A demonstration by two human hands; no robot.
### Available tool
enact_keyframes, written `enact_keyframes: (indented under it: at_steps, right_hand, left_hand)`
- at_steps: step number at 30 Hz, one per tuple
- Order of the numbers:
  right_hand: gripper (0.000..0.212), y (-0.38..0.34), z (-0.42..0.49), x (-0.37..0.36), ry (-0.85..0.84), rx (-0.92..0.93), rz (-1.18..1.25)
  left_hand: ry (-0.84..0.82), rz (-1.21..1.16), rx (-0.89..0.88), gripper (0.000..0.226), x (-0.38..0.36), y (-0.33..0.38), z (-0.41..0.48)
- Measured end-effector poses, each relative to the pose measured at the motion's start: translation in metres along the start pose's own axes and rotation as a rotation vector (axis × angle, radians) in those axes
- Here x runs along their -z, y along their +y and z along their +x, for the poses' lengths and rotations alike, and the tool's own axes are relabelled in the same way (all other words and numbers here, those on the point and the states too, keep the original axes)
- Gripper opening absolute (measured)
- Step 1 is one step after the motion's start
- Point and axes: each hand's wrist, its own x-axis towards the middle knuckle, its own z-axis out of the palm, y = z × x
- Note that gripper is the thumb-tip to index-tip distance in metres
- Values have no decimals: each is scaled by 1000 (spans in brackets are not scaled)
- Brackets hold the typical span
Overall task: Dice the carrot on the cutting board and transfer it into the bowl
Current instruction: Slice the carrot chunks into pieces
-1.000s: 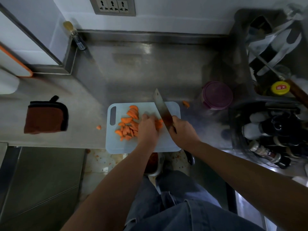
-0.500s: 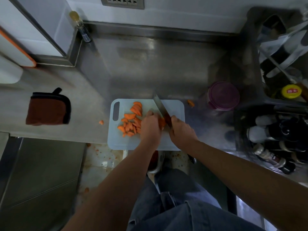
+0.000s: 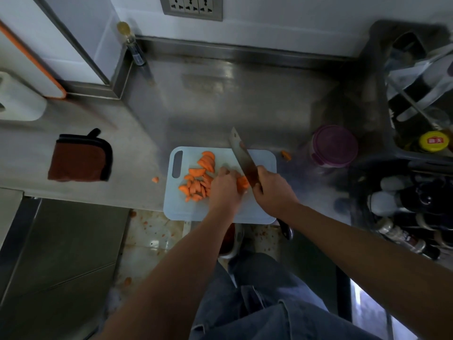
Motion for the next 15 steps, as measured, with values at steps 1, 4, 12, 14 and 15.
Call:
enact_keyframes:
  at_steps: [1,4,12,14,15]
  right_hand:
    - [3,-1,0,-1,-16,-3,-5]
    - [3,-2,-2,-4,-51,-22,-24]
    - [6,-10,-1,-9,-88,-67,-42]
    - [10,-9,-1,-10,-78,-63,-44]
    - [12,-9,-1,-11,-71,-59,-45]
  left_hand:
    - [6,-3,6,23,-1,-1,0]
    - [26,-16,38,16,-4,-1,-2]
    - [48,-89,84,7,-4,3,0]
    - [45,-88,79,7,-3,3,0]
    - [41,-85,78,7,-3,3,-1]
